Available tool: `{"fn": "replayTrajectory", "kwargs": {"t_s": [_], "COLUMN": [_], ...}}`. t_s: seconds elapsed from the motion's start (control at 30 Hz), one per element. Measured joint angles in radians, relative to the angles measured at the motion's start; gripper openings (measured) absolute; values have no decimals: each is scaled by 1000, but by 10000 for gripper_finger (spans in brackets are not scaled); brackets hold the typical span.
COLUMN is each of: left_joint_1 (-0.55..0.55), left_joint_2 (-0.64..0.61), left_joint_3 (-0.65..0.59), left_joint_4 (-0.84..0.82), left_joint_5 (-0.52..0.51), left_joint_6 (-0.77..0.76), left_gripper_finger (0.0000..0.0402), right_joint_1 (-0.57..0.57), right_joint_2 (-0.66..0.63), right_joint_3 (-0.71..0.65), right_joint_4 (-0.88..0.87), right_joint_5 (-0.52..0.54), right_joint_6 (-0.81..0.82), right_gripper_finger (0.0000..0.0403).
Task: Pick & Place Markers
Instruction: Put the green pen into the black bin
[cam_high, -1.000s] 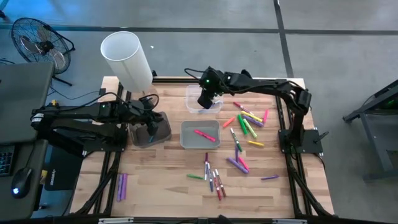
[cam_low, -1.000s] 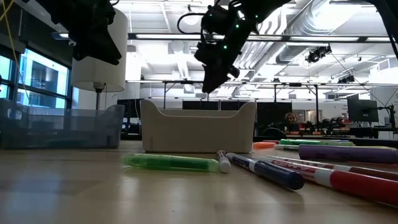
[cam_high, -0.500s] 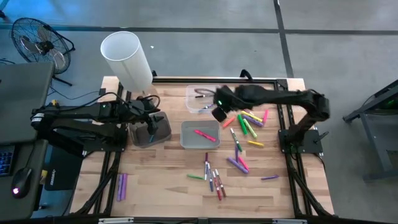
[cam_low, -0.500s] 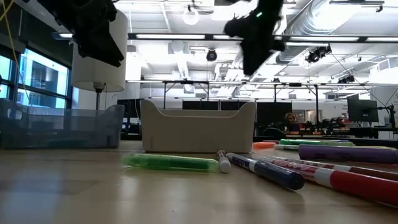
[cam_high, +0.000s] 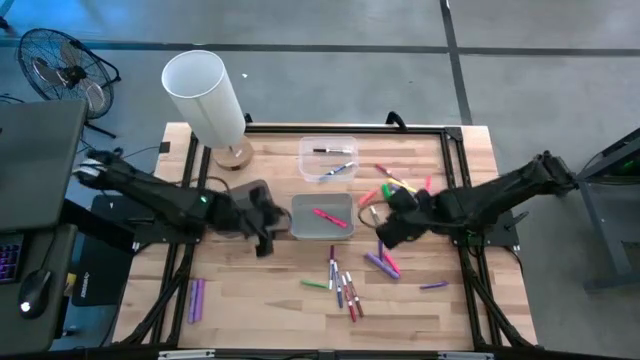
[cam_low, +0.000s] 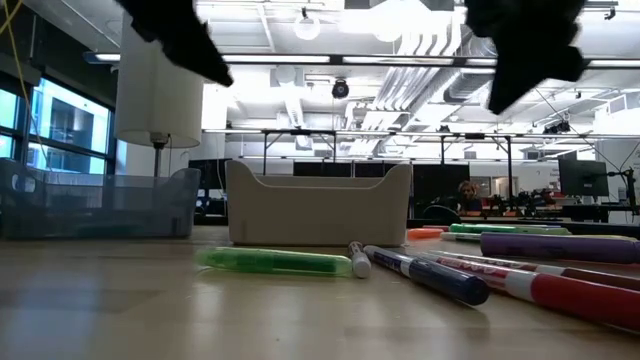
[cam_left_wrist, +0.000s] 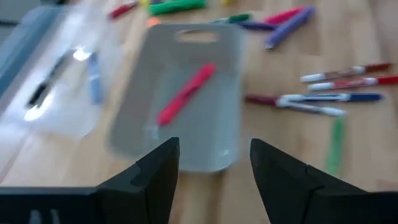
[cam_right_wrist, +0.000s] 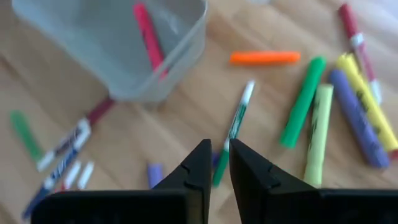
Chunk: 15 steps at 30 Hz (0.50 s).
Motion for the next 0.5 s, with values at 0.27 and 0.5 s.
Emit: {"fn": "replayTrajectory", "kwargs": {"t_s": [0.27,0.5], "left_joint_1": [-123,-127], "left_joint_2": [374,647], "left_joint_3": [275,515], "left_joint_4": [-47,-194], "left_joint_5": [110,221], "left_joint_6": [0,-3], "left_gripper_finger": [192,192], "right_joint_1": [178,290], "right_joint_2": [0,0], "right_joint_3": [-50,-51], "right_joint_4": [7,4], "right_joint_5": [-31,20], "right_joint_6": [37,61], "right_gripper_finger": [36,37]}}
